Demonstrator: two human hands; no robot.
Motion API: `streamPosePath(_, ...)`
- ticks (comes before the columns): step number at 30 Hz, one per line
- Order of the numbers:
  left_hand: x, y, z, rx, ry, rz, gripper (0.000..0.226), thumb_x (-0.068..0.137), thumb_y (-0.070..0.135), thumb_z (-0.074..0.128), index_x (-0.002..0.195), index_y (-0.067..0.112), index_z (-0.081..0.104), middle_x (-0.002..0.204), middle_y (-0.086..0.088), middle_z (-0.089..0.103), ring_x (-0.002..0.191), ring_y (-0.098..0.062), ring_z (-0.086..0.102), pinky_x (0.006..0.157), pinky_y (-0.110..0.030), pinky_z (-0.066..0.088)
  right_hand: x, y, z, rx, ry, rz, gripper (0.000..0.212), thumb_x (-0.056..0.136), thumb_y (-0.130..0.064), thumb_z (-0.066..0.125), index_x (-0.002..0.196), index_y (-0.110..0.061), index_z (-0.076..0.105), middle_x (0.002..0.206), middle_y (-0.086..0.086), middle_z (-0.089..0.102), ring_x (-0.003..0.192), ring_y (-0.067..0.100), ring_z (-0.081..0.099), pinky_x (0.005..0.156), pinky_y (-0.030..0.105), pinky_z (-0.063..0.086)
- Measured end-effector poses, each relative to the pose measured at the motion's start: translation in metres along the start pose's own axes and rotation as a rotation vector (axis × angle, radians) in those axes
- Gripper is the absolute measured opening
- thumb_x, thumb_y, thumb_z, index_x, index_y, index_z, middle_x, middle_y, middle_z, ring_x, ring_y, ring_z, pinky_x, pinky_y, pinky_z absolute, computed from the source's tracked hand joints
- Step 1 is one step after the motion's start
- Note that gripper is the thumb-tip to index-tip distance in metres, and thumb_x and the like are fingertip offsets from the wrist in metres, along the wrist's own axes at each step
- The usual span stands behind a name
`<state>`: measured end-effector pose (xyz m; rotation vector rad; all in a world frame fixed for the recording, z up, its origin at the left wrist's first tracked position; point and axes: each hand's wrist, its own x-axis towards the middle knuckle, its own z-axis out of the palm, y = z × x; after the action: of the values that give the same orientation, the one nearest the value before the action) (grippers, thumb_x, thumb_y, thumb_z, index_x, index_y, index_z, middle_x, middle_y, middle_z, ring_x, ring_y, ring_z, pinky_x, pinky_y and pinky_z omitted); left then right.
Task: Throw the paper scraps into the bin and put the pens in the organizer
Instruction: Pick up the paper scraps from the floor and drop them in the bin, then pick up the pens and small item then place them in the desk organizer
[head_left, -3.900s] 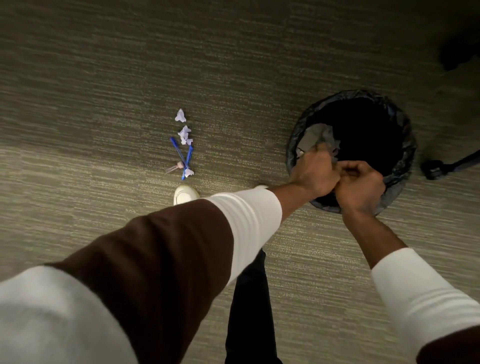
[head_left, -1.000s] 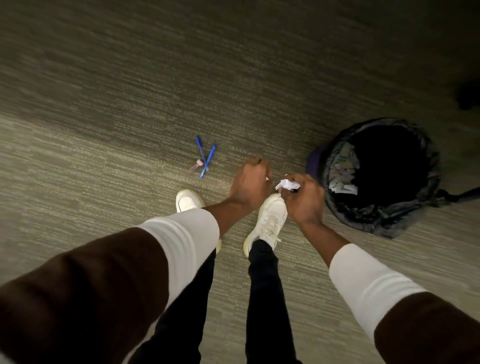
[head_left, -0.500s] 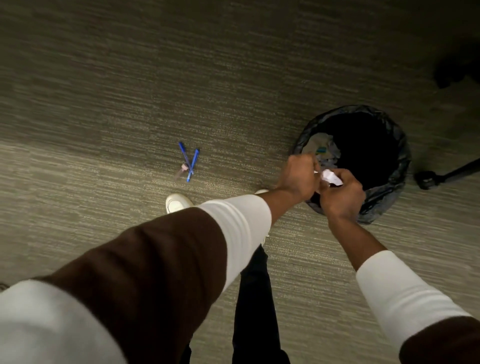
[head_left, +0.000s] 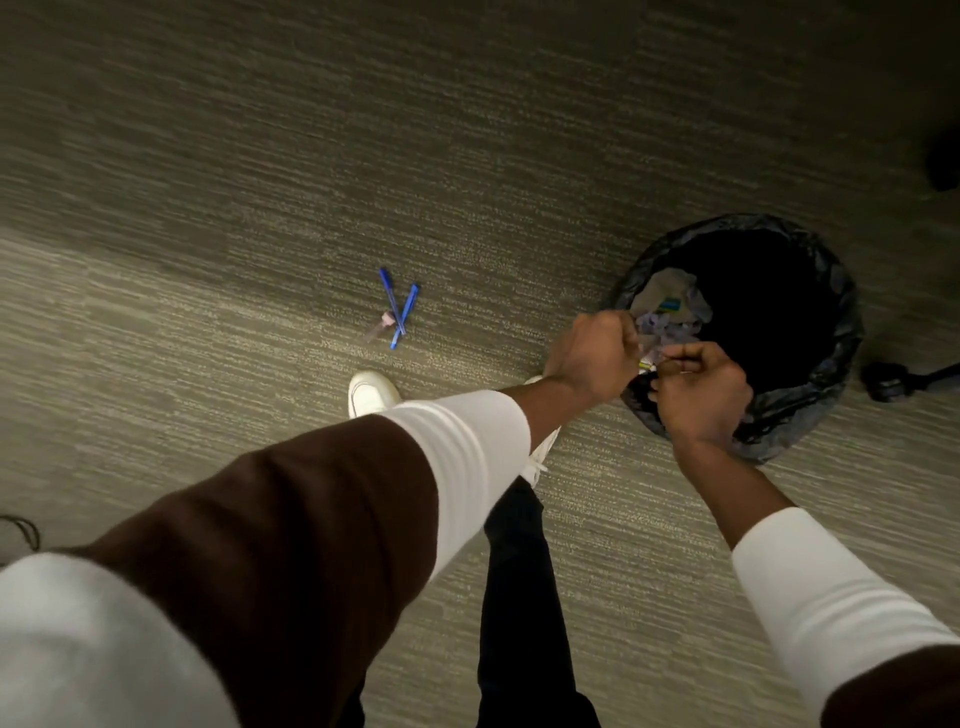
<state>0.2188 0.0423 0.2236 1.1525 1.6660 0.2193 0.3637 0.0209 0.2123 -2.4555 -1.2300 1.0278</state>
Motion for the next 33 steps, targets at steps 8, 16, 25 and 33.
streamPosePath(8, -0.007, -0.106, -0.058, 0.062, 0.114, -0.148, 0.009, 0.095, 0.018, 0.066, 0.092, 0.018, 0.074, 0.095, -0.009, 0.079, 0.092, -0.032, 0.074, 0.084, -0.046, 0.063, -0.039, -0.051, 0.073, -0.050, -0.345, -0.258, 0.006, 0.087, -0.026, 0.072, 0.082, -0.023, 0.070, 0.073, -0.004, 0.075, 0.064, 0.024, 0.074, 0.070, 0.052, 0.062)
streamPosePath(16, -0.003, -0.245, -0.128, 0.204, 0.149, -0.303, 0.019, 0.091, 0.024, 0.061, 0.100, 0.017, 0.077, 0.107, -0.011, 0.079, 0.105, -0.037, 0.074, 0.089, -0.042, 0.062, -0.064, -0.097, 0.193, -0.299, -0.503, -0.289, 0.025, 0.088, -0.039, 0.079, 0.075, -0.021, 0.067, 0.076, 0.000, 0.072, 0.080, 0.025, 0.071, 0.073, 0.033, 0.054)
streamPosePath(25, 0.061, -0.402, -0.146, 0.358, 0.170, -0.386, 0.028, 0.092, 0.034, 0.065, 0.111, 0.015, 0.074, 0.116, -0.019, 0.076, 0.108, -0.044, 0.072, 0.085, -0.045, 0.059, -0.025, -0.089, 0.389, -0.566, -0.488, -0.224, 0.076, 0.083, -0.074, 0.064, 0.123, -0.010, 0.071, 0.131, 0.018, 0.070, 0.123, 0.037, 0.066, 0.099, 0.041, 0.054)
streamPosePath(33, 0.098, -0.453, -0.121, 0.470, 0.157, -0.299, 0.038, 0.090, 0.046, 0.077, 0.115, 0.019, 0.071, 0.113, -0.011, 0.073, 0.103, -0.036, 0.073, 0.083, -0.043, 0.062, -0.010, -0.081, 0.476, -0.568, -0.379, -0.253, 0.086, 0.062, -0.094, 0.058, 0.099, -0.019, 0.075, 0.110, 0.010, 0.078, 0.101, 0.037, 0.074, 0.066, 0.033, 0.041)
